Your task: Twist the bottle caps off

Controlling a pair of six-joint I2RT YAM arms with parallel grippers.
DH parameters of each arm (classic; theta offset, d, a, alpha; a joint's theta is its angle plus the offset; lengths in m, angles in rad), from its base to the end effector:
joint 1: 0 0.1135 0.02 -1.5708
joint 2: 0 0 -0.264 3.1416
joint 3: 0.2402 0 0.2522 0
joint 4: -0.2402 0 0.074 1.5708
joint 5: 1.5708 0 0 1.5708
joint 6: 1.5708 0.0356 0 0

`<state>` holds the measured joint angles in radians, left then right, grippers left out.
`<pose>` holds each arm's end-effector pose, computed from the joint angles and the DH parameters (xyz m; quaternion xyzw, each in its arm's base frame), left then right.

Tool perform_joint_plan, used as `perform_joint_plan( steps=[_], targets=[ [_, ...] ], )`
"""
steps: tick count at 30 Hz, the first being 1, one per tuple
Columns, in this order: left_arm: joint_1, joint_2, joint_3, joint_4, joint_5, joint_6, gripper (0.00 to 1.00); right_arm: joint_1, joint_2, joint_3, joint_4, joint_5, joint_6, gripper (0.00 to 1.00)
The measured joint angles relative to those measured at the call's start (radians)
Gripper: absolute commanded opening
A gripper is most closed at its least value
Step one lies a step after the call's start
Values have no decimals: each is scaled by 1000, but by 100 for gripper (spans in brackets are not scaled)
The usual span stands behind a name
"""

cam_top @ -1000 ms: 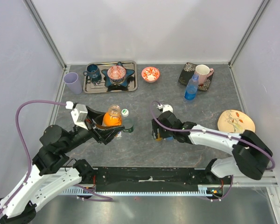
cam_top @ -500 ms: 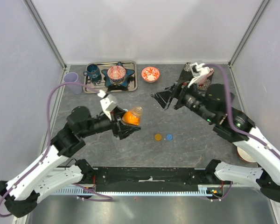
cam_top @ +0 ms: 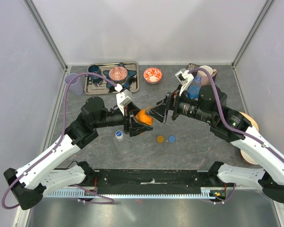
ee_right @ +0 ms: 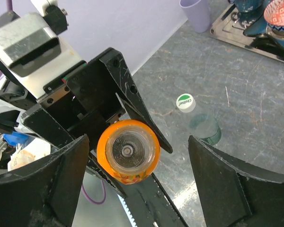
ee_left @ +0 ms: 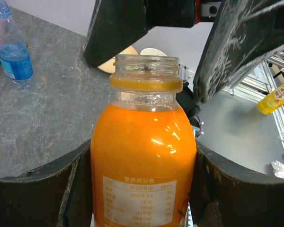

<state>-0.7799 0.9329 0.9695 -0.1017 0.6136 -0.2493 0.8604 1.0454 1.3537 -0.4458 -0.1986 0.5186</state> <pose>0.1337 -0.1610 0.3878 0.3817 0.6172 -0.5127 0.4589 0.1321 0.1643 0.4585 -0.1918 0.7283 0.4735 0.4568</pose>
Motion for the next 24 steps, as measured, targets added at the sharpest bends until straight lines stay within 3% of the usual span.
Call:
perform_joint_plan(
  steps=[8, 16, 17, 18, 20, 21, 24],
  targets=[
    [0, 20, 2, 22, 18, 0, 31, 0, 4, -6, -8, -19, -8, 78],
    [0, 25, 2, 25, 16, 0, 38, 0, 7, -30, 4, -46, -8, 44],
    [0, 26, 2, 25, 17, 0, 41, 0, 7, -30, 8, -50, -10, 40],
    [0, 27, 2, 27, 18, 0, 51, 0, 6, -31, 10, -53, -6, 32],
    [1, 27, 2, 29, 16, 0, 71, 0, 6, -31, 12, -57, -8, 26],
    [1, 27, 2, 28, 15, 0, 99, 0, 6, -32, 12, -57, -7, 23],
    [1, 23, 2, 27, -7, 1, 100, 0, 6, -31, 10, -55, -10, 18]
  ],
)
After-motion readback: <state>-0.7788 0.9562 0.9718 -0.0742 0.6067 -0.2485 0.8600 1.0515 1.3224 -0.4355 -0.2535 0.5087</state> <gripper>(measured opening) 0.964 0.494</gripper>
